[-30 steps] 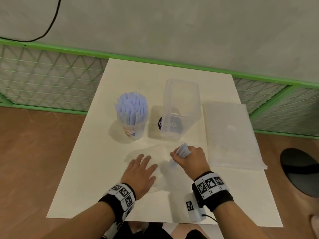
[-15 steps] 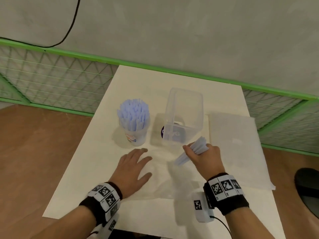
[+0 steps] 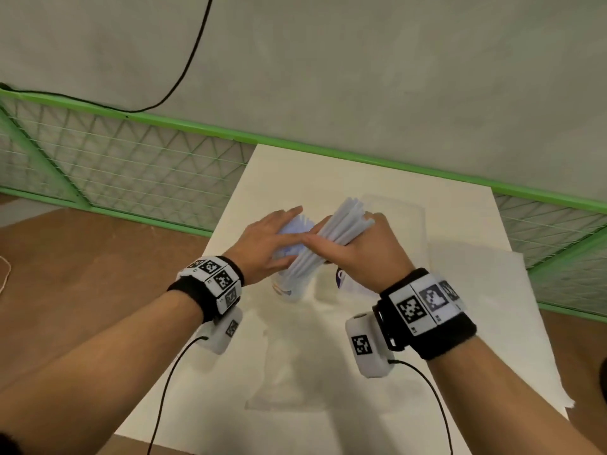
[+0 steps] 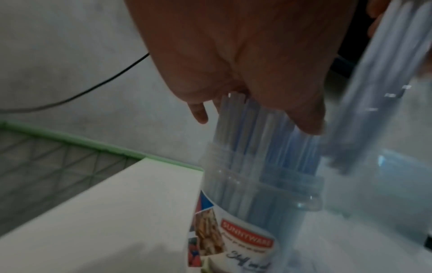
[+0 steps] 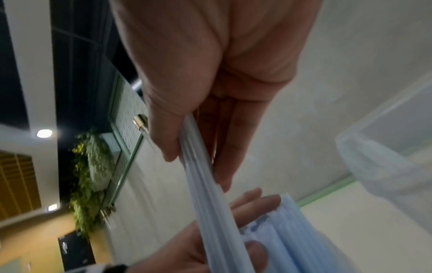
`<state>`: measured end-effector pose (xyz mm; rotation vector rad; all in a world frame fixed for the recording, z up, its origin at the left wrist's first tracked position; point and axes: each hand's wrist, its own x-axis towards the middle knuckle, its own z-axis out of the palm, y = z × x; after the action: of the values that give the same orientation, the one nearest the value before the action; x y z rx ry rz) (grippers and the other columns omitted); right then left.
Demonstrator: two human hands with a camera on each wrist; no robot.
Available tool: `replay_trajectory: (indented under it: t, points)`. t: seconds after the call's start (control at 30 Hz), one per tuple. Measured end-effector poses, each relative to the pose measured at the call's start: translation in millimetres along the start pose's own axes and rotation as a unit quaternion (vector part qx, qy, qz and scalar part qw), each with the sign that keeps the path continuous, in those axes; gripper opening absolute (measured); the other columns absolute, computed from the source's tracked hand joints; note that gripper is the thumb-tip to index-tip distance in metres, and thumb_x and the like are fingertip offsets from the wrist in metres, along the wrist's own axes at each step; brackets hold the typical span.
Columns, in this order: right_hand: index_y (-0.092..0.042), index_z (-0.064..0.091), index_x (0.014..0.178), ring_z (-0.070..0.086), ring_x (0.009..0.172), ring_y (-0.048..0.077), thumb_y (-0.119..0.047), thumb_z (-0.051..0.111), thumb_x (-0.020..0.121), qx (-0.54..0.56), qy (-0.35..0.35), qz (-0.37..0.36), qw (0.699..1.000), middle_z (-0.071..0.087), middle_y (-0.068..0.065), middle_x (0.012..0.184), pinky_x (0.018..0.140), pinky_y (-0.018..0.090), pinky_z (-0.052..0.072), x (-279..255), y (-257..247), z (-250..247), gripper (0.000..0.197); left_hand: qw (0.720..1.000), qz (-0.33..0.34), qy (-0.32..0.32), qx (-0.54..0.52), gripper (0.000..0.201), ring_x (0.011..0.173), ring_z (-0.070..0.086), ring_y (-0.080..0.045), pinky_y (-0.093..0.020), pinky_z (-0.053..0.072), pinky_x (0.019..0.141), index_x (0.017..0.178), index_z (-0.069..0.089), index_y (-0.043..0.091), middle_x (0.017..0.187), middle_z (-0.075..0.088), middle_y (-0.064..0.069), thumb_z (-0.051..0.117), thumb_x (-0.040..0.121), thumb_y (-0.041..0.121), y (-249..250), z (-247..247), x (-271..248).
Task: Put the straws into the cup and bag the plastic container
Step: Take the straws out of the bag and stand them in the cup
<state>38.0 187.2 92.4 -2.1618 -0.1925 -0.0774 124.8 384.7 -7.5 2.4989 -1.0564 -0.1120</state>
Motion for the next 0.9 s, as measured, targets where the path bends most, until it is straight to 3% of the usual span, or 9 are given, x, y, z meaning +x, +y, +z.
replay_trajectory:
  t: [0.13,0.23,0.33,0.4,0.47,0.57,0.7,0.77,0.9]
  points:
    - [-0.007,0.073,0.071,0.063,0.059,0.013,-0.036,0.072,0.087,-0.066,-0.008,-0.026,0.997,0.066,0.006,0.059,0.058,0.032,0.048,21.1,0.6,2.2,0.033,0.994,0.003,0.033,-0.103,0.036,0.141,0.033,-0.026,-0.045,0.03,0.114,0.128,0.063,0.02,0.156,0.032,-0.003,0.057,0.093,0.022,-11.0,3.4,5.3]
    - [-0.019,0.068,0.06,0.055,0.05,0.007,-0.036,0.072,0.087,-0.085,-0.035,-0.031,0.995,0.055,-0.007,0.048,0.05,0.022,0.039,28.7,8.4,9.1,0.032,0.992,-0.001,0.016,-0.126,0.037,0.143,0.03,-0.019,-0.039,0.026,0.117,0.134,0.058,0.024,0.156,0.033,0.003,0.051,0.098,0.03,-14.0,1.9,7.6]
    - [-0.01,0.071,0.07,0.06,0.058,0.013,-0.036,0.073,0.086,-0.065,-0.027,-0.023,0.997,0.063,0.003,0.058,0.053,0.028,0.045,32.2,13.5,18.6,0.031,0.99,0.002,0.013,-0.14,0.049,0.144,0.027,-0.01,-0.037,0.024,0.119,0.14,0.05,0.028,0.156,0.032,0.008,0.029,0.1,0.045,-11.9,-4.1,6.6]
    - [-0.011,0.072,0.074,0.061,0.062,0.014,-0.034,0.075,0.084,-0.062,-0.024,-0.026,0.997,0.065,0.001,0.063,0.057,0.029,0.046,34.6,15.2,25.3,0.025,0.98,-0.036,0.042,-0.193,0.051,0.143,0.025,-0.002,-0.029,0.02,0.12,0.142,0.048,0.027,0.155,0.034,0.009,0.024,0.101,0.045,-5.6,-12.8,2.4]
    - [-0.019,0.063,0.058,0.057,0.055,0.01,-0.031,0.079,0.082,-0.042,-0.027,0.005,0.999,0.058,-0.011,0.053,0.053,0.022,0.041,36.2,17.0,28.6,0.03,0.96,-0.069,0.081,-0.259,0.045,0.141,0.027,0.004,-0.022,0.02,0.119,0.14,0.047,0.03,0.152,0.038,0.011,0.026,0.101,0.04,4.0,-21.7,-5.8]
    - [-0.031,0.049,0.05,0.051,0.046,0.004,-0.028,0.08,0.081,-0.052,-0.043,0.003,0.998,0.048,-0.014,0.041,0.048,0.014,0.034,33.9,15.6,32.1,0.044,0.949,-0.059,0.09,-0.297,0.042,0.139,0.034,0.002,-0.029,0.026,0.118,0.14,0.048,0.026,0.148,0.045,0.009,0.03,0.102,0.033,13.7,-25.2,-19.6]
    - [-0.011,0.069,0.073,0.062,0.064,0.017,-0.034,0.079,0.08,-0.074,-0.076,-0.007,0.994,0.065,0.003,0.065,0.061,0.034,0.049,35.6,18.3,44.1,0.026,0.941,-0.059,0.111,-0.313,0.045,0.137,0.038,-0.001,-0.033,0.031,0.116,0.145,0.042,0.022,0.147,0.046,0.01,0.036,0.101,0.026,22.7,-20.2,-36.2]
    - [-0.017,0.069,0.09,0.061,0.08,0.018,-0.039,0.081,0.075,-0.085,-0.08,-0.019,0.993,0.066,0.0,0.082,0.075,0.041,0.049,35.0,24.8,50.3,0.029,0.924,-0.077,0.147,-0.344,0.048,0.136,0.038,0.002,-0.026,0.031,0.114,0.146,0.036,0.032,0.147,0.045,0.014,0.042,0.099,0.025,30.0,-22.8,-42.9]
    - [-0.029,0.05,0.128,0.048,0.115,0.007,-0.046,0.081,0.074,-0.072,-0.004,-0.02,0.997,0.051,-0.014,0.125,0.096,0.024,0.041,14.1,25.0,43.2,0.064,0.922,-0.037,0.195,-0.334,0.053,0.13,0.048,-0.001,-0.021,0.037,0.109,0.141,0.041,0.039,0.141,0.052,0.018,0.059,0.096,0.018,44.2,-28.8,-48.4]
